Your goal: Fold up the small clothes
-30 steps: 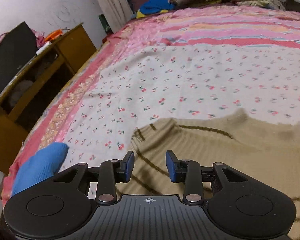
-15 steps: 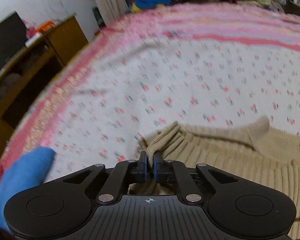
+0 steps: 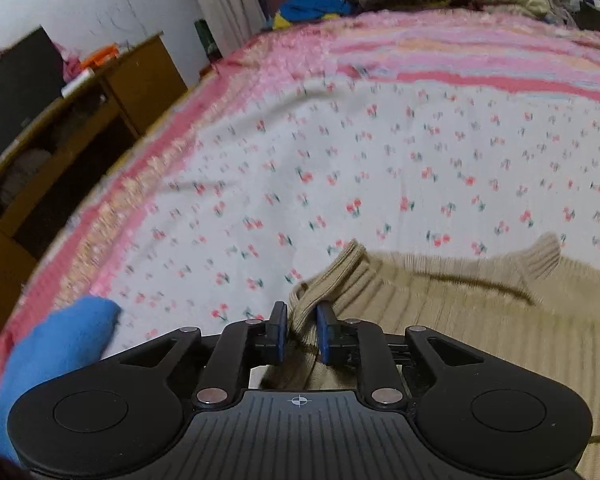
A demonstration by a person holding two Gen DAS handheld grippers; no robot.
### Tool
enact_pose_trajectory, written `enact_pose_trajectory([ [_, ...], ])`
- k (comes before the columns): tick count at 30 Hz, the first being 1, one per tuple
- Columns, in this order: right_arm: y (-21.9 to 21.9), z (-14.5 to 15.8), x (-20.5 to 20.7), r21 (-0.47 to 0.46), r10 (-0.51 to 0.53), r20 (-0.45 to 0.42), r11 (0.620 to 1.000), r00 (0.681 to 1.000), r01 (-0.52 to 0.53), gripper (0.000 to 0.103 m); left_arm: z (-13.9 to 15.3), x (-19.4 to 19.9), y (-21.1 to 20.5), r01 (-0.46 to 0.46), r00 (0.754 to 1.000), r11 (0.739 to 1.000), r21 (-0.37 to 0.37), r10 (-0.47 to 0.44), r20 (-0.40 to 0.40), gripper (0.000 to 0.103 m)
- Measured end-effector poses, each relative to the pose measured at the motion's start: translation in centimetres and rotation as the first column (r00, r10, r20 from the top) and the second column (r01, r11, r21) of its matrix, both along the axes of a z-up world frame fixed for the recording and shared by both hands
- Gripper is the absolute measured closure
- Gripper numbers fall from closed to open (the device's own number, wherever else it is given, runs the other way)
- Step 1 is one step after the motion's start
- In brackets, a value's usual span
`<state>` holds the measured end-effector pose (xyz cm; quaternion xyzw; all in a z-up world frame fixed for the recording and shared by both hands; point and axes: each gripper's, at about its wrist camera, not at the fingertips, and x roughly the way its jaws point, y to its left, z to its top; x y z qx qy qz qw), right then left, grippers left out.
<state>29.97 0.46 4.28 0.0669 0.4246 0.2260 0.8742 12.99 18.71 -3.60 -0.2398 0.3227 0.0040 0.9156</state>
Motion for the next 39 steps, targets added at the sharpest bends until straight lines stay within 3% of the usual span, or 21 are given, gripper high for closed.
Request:
enact_pose_trajectory([
  [6, -7.3, 2.3, -5.2, 0.048, -0.074, 0.085, 0.996, 0.994, 0.070, 0.079, 0.0, 0.0, 0.1, 0.001, 1.000, 1.000, -0.005, -0.001, 0.004, 0.062],
  [11, -18.3, 1.9, -11.2, -0.029, -0.273, 0.110, 0.960, 0.956, 0.278, 0.078, 0.3, -0.4, -0.2, -0.003, 1.000, 1.000, 0.009, 0.002, 0.026, 0.062],
  [15, -25.4, 0.9, -15.3, -0.062, -0.400, 0.056, 0.913, 0.915, 0.403, 0.076, 0.7, -0.8, -1.0, -0.001, 0.999, 0.999, 0.045, -0.001, 0.047, 0.062],
  [17, -27.2, 0.3, -16.9, -0.066, -0.413, 0.035, 0.908, 0.910, 0.415, 0.076, 1.1, -1.0, -1.6, 0.004, 0.999, 0.998, 0.061, -0.007, 0.046, 0.062],
  [22, -28.3, -1.7, -18.1, -0.076, -0.409, 0.013, 0.910, 0.913, 0.409, 0.077, 2.0, -1.5, -4.0, 0.048, 0.998, 0.993, 0.107, -0.052, 0.036, 0.062],
  [23, -28.3, -2.0, -17.9, -0.085, -0.402, 0.011, 0.912, 0.915, 0.402, 0.079, 2.1, -1.6, -4.6, 0.061, 0.998, 0.991, 0.123, -0.065, 0.027, 0.062],
  [25, -28.7, -2.6, -17.9, -0.092, -0.398, -0.010, 0.914, 0.917, 0.395, 0.094, 2.1, -1.6, -5.6, 0.075, 0.997, 0.984, 0.160, -0.077, 0.010, 0.061],
  [32, -31.9, -3.5, -18.3, -0.051, -0.455, -0.040, 0.890, 0.890, 0.453, 0.096, 1.4, -0.5, -6.3, 0.067, 0.997, 0.982, 0.179, -0.059, -0.051, 0.060],
  [36, -31.2, -3.9, -18.1, -0.089, -0.426, -0.030, 0.902, 0.904, 0.422, 0.096, 1.9, -0.9, -6.3, 0.062, 0.997, 0.978, 0.200, -0.052, -0.055, 0.060],
  [39, -31.6, -3.3, -18.6, -0.065, -0.421, -0.020, 0.906, 0.907, 0.419, 0.087, 1.8, -1.1, -5.9, 0.046, 0.997, 0.976, 0.211, -0.031, -0.075, 0.060],
])
